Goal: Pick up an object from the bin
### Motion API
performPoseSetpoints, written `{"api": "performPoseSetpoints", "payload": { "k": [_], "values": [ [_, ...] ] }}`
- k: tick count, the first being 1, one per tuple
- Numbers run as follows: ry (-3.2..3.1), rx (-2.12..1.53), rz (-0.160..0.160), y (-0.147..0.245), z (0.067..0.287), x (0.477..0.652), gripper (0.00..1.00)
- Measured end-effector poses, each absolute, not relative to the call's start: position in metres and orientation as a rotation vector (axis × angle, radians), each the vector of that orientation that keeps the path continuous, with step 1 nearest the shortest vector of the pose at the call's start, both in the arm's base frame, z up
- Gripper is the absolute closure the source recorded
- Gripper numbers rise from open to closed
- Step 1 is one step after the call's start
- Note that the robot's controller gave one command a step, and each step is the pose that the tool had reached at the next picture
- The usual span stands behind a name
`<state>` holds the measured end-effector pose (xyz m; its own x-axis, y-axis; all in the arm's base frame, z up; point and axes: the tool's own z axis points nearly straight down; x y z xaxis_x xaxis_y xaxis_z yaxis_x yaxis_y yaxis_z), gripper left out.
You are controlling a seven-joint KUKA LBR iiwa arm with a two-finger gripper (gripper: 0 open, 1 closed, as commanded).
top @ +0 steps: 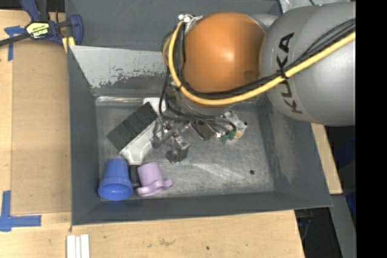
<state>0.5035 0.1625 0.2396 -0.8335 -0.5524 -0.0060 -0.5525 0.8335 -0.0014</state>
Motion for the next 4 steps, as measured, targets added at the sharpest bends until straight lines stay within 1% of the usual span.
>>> {"api": "performPoseSetpoints", "payload": {
  "k": [1, 2, 3, 4],
  "values": [
    [3.006, -0.905, 0.000, 0.162, 0.238, 0.502, 1.00],
    [2.707, -1.597, 0.001, 0.153, 0.171, 0.515, 0.00],
    [2.703, -1.598, 0.001, 0.154, 0.172, 0.516, 0.00],
    [2.636, -1.693, -0.004, 0.167, 0.148, 0.516, 0.00]
  ]
}}
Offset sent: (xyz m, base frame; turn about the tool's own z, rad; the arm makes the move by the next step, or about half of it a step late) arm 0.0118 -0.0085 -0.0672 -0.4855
